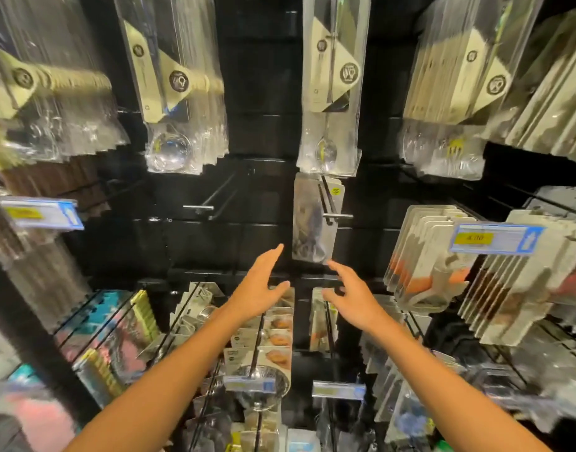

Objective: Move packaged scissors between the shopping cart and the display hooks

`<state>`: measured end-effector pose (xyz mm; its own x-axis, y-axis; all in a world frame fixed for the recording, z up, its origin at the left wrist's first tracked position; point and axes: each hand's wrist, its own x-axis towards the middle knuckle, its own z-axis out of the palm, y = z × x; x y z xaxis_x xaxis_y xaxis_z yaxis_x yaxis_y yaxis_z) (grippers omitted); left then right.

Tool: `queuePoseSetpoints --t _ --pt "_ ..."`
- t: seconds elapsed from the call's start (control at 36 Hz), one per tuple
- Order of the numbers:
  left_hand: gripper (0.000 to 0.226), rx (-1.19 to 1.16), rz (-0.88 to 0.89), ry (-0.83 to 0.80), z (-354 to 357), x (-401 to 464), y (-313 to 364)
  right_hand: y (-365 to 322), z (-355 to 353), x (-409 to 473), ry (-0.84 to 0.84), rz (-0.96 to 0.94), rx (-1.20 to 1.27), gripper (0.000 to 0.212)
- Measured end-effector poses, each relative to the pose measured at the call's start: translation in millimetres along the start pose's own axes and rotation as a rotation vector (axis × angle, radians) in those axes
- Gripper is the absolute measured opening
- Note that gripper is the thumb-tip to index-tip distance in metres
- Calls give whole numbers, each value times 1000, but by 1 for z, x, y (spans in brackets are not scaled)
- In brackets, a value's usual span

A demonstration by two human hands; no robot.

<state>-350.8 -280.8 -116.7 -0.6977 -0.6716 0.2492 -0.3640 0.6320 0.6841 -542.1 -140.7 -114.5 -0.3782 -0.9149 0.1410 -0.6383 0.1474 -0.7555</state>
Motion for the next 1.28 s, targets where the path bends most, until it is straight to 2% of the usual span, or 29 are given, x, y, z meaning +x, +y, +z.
queuePoseSetpoints --t 0.11,0.28,0.42,0.53,0.67,0.78,0.89,1.0,1.17,1.28 --pt "70 178 32 6 -14 -50 -11 -6 8 -23 -125 -172 -163 57" --pt "62 473 25 53 -34 -165 -24 -18 48 -56 -319 -411 -260 58" --pt "66 546 -206 -16 -48 -268 -39 -44 96 -87 -495 -527 -354 62" --pt "77 549 -427 -51 -57 -342 -57 -72 140 -110 -634 -604 -388 66" --pt "97 530 -576 -28 -68 -434 -71 -108 199 -148 -756 -671 -399 61" --pt "93 517 -717 54 -89 -510 -83 -138 257 -177 -821 -752 -449 61" --pt "105 476 -850 113 -114 -588 -96 -180 325 -205 -881 -859 -479 58" --pt "119 432 -980 126 -142 -662 -107 -219 403 -237 -974 -885 -470 55" --pt "102 387 -1173 193 -167 -776 -149 -270 501 -285 -1120 -910 -478 57" --pt "98 345 -1210 239 -177 -822 -172 -293 549 -302 -1181 -908 -486 56"
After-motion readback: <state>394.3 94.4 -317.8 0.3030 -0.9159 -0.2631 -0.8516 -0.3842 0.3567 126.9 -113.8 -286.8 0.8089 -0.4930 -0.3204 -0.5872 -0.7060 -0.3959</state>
